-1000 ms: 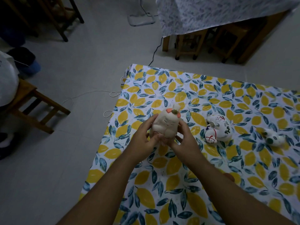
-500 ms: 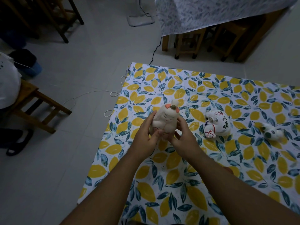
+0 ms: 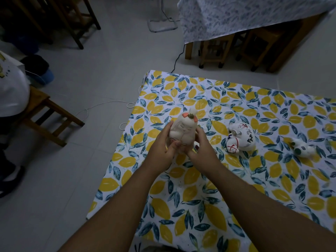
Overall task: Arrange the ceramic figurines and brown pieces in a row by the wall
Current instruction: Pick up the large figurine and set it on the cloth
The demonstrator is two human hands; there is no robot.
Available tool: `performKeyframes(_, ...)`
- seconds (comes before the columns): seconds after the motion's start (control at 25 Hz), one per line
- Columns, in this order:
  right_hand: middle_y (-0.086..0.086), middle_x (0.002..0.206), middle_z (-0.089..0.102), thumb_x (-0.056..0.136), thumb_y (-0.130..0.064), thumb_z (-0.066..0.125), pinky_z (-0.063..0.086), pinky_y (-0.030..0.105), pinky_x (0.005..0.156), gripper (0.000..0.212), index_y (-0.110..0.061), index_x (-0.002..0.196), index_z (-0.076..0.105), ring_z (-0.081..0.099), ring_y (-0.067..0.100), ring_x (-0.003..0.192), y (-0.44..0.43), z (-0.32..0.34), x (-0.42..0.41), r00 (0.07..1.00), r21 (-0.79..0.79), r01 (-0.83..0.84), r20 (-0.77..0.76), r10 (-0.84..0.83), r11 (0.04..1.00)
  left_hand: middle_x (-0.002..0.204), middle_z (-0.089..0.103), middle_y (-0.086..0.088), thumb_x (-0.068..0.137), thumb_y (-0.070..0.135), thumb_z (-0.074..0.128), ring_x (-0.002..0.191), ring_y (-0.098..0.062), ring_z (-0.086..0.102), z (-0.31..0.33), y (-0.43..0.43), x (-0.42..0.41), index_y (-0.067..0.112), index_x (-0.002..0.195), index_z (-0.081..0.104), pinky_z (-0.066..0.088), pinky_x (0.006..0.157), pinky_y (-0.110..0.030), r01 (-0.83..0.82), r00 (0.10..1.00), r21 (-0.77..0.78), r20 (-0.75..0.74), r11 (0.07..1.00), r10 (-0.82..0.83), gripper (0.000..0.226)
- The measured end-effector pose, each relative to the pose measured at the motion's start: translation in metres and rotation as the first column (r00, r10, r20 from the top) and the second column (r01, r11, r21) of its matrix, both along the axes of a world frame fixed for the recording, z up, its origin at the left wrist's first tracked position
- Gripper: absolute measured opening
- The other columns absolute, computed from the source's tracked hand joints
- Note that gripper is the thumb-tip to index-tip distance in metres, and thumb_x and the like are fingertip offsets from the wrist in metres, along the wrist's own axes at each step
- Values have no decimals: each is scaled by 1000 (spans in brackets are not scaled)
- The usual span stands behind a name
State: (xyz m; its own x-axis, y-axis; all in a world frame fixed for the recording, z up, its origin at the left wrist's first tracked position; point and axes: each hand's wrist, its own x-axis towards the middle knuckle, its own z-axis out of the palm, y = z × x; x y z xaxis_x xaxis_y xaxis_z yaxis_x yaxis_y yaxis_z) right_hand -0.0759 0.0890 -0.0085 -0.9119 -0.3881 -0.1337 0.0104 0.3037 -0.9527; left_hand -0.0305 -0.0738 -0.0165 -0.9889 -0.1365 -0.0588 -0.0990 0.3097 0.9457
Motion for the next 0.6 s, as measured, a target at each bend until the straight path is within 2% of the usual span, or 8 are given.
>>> performKeyframes(0.08, -15, 131, 59, 92, -29, 71, 54, 26, 85, 62, -32, 146, 40, 57, -8, 113, 5, 4, 2, 999, 59, -22, -34, 24, 998, 157, 37, 6, 101, 36, 56, 140, -1, 34, 5, 4, 4, 28, 156, 28, 37, 110, -30, -63, 998, -143, 5, 988, 64, 63)
performKeyframes(0.12, -9, 139, 56, 92, -41, 68, 53, 36, 94, 67, -31, 150, 36, 54, 1, 124, 11, 4, 2, 998, 130, -20, -54, 27, 991, 160, 34, 4, 101, 38, 55, 143, -3, 29, 6, 8, 8, 25, 156, 27, 32, 114, -33, -105, 994, -221, -5, 970, 107, 64)
performKeyframes(0.2, -1, 155, 42, 93, -56, 58, 42, 50, 110, 74, -30, 155, 28, 39, 17, 142, 32, 4, 4, 993, 341, 9, -114, 32, 940, 165, 25, 0, 101, 44, 49, 151, -11, 19, 9, 20, 20, 20, 157, 26, 24, 121, -40, -182, 983, -349, -53, 919, 174, 65)
performKeyframes(0.32, 0, 159, 38, 98, -52, 50, 29, 48, 118, 64, -27, 154, 33, 28, 21, 149, 80, 14, 11, 962, 493, 40, -255, 101, 869, 167, 18, -1, 100, 47, 41, 154, -17, 10, 22, 54, 37, 19, 158, 24, 17, 123, -45, -273, 962, -475, -115, 836, 249, 66)
performKeyframes(0.44, -1, 161, 36, 100, -52, 46, 21, 45, 121, 61, -24, 154, 36, 23, 21, 151, 145, 20, 18, 920, 626, 66, -340, 196, 777, 167, 18, -2, 101, 48, 37, 155, -17, 7, 34, 110, 50, 17, 158, 23, 9, 125, -44, -275, 961, -606, -151, 747, 231, 66)
performKeyframes(0.6, 1, 163, 33, 100, -53, 43, 19, 49, 122, 63, -23, 154, 35, 22, 23, 152, 230, 10, 19, 916, 755, 106, -328, 232, 648, 167, 18, 1, 101, 51, 37, 154, -15, 7, 32, 187, 52, 19, 158, 23, 3, 124, -38, -226, 974, -633, -123, 740, 192, 67)
